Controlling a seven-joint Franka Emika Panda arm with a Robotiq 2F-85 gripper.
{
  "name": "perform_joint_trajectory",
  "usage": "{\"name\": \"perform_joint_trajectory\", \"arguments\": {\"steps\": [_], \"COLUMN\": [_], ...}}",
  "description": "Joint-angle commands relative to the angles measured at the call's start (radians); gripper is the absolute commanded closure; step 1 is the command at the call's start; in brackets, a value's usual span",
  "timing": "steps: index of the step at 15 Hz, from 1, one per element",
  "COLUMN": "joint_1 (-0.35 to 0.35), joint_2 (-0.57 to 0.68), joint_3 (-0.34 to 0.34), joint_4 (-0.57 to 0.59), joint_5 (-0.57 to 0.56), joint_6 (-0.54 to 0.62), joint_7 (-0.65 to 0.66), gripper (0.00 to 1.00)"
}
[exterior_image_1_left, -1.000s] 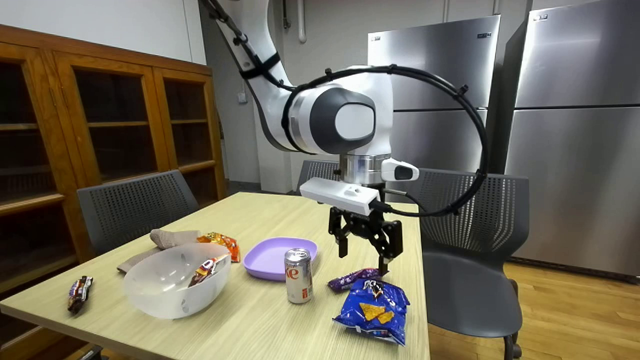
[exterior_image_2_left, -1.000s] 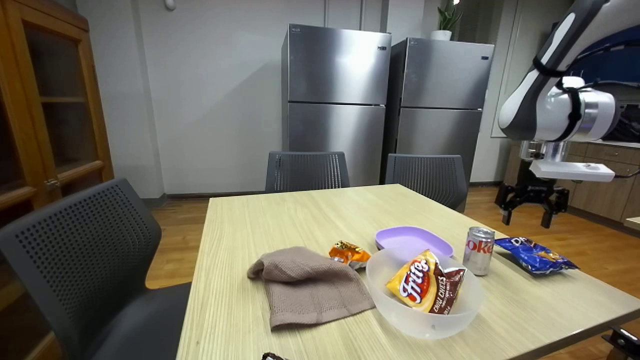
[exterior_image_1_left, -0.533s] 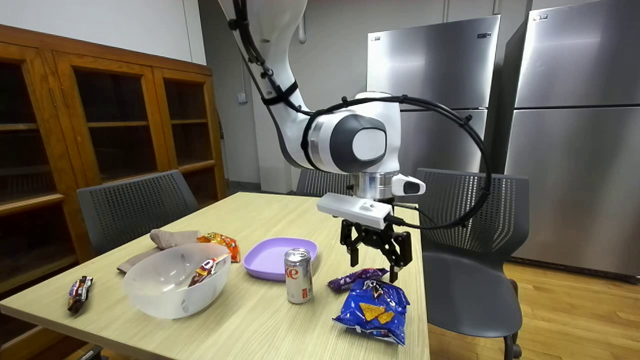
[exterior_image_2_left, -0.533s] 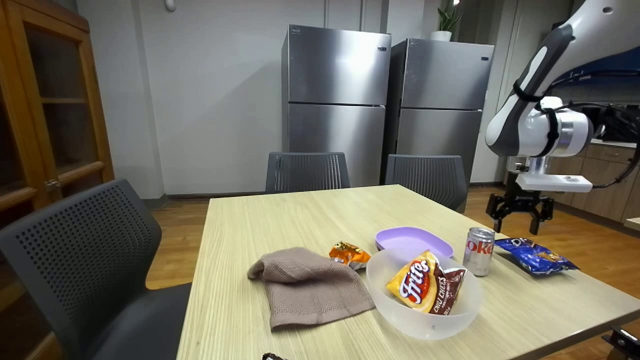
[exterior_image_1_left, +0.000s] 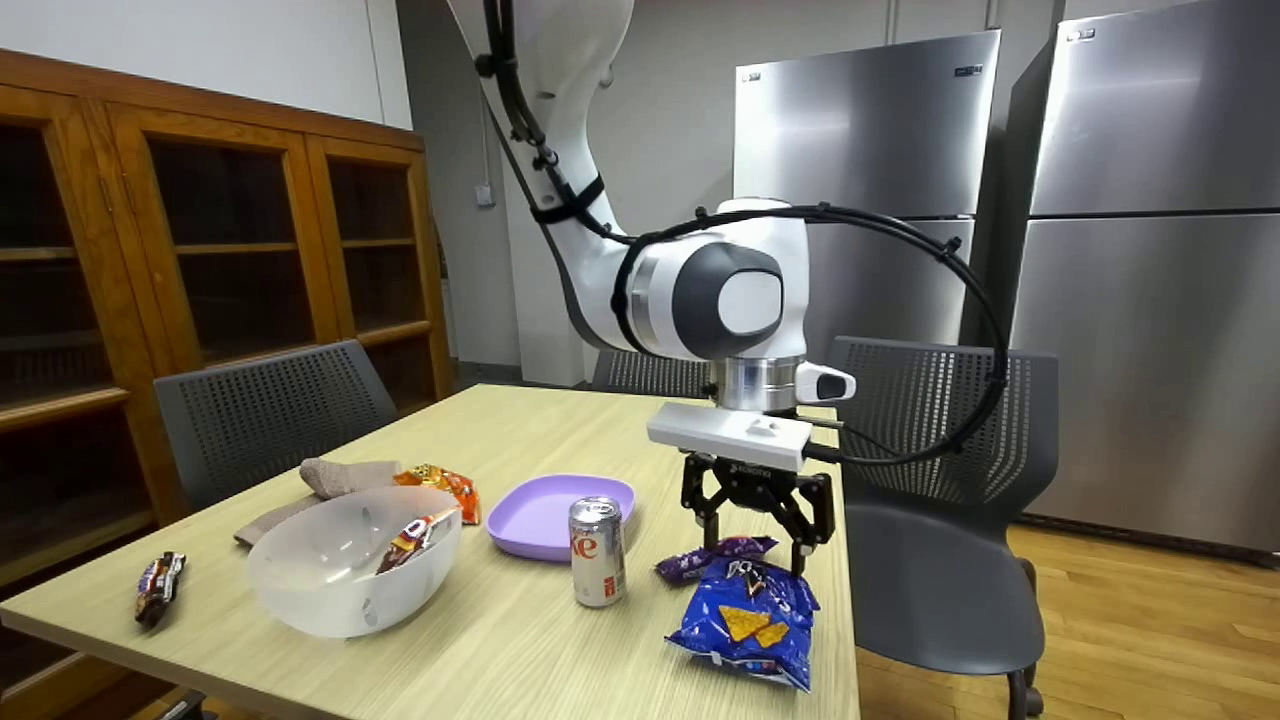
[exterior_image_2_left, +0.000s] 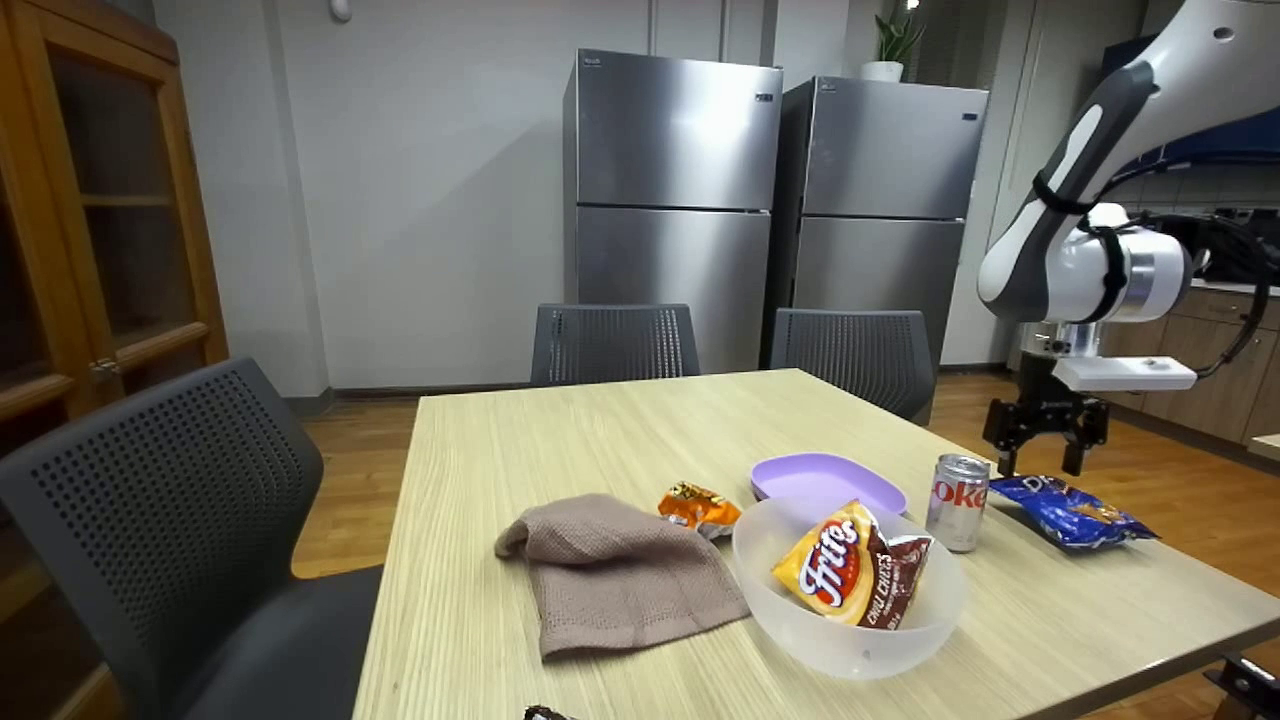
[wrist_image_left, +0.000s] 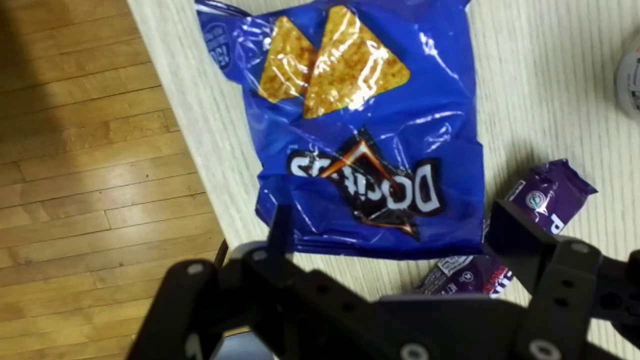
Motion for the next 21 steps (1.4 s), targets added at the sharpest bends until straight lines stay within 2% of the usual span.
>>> {"name": "perform_joint_trajectory", "arguments": {"steps": [1,16,17,18,21], "joint_1": [-0.042,-0.058,-0.06,-0.061,-0.067], "joint_2": [-0.038,-0.026,-0.025,-0.025,-0.022], "joint_3": [0.022,0.054,0.055,0.055,0.059], "joint_4": [-0.042,-0.074,-0.075,-0.076,-0.074], "joint_5": [-0.056,-0.07,-0.07,-0.07,-0.068], "joint_6": [0.021,0.045,0.05,0.052,0.052], "joint_7": [-0.075,-0.125,-0.127,-0.129,-0.131], "gripper": [0.0,0.0,0.25,0.26,0.49]}}
